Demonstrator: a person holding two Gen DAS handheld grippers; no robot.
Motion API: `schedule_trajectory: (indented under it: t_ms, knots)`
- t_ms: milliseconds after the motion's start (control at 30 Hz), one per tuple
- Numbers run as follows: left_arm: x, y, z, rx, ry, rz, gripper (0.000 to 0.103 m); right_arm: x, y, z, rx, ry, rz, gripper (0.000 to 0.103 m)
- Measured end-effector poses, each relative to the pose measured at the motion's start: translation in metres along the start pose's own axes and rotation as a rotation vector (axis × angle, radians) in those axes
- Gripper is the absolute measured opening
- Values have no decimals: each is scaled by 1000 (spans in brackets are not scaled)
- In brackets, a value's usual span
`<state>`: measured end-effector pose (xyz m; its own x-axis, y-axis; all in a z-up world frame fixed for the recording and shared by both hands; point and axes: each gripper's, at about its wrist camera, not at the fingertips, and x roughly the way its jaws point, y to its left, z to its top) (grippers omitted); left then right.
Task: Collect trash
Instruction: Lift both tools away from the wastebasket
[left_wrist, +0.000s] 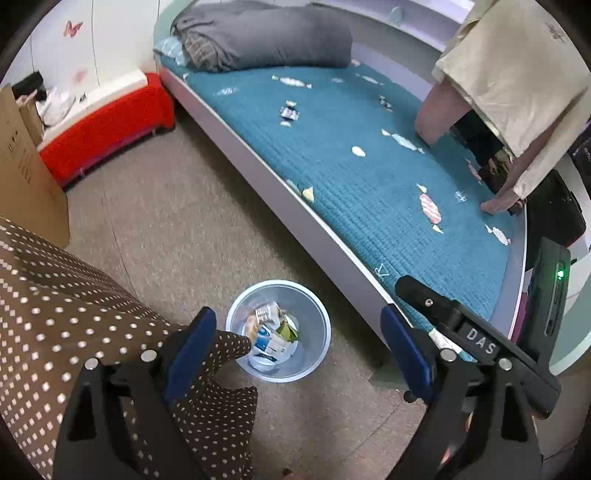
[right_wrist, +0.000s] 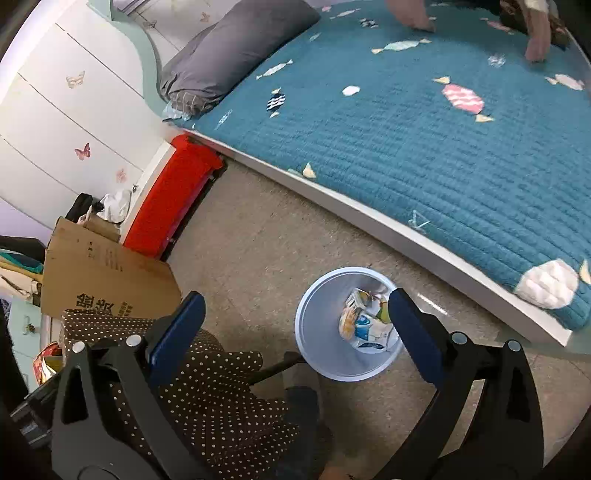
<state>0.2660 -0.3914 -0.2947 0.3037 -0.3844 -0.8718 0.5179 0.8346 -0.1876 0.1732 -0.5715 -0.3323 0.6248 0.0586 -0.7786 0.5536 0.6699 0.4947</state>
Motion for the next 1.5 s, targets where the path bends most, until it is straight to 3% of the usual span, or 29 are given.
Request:
schedule_trajectory:
  t_ms: [200, 700, 1200, 1500]
  knots:
    - [-38, -5, -11, 28, -72, 18, 91, -31, 14, -5, -38, -42, -13, 97]
    - [-138, 7, -42, 32, -214, 15, 93, -111, 84, -27, -160, -145, 47, 97]
    - [-226, 62, -83, -28, -339, 39, 93, -155, 172, -65, -324, -182, 130, 97]
    - [-277, 123, -124, -85, -423, 138, 93, -162, 243, -113, -491, -147, 201, 97]
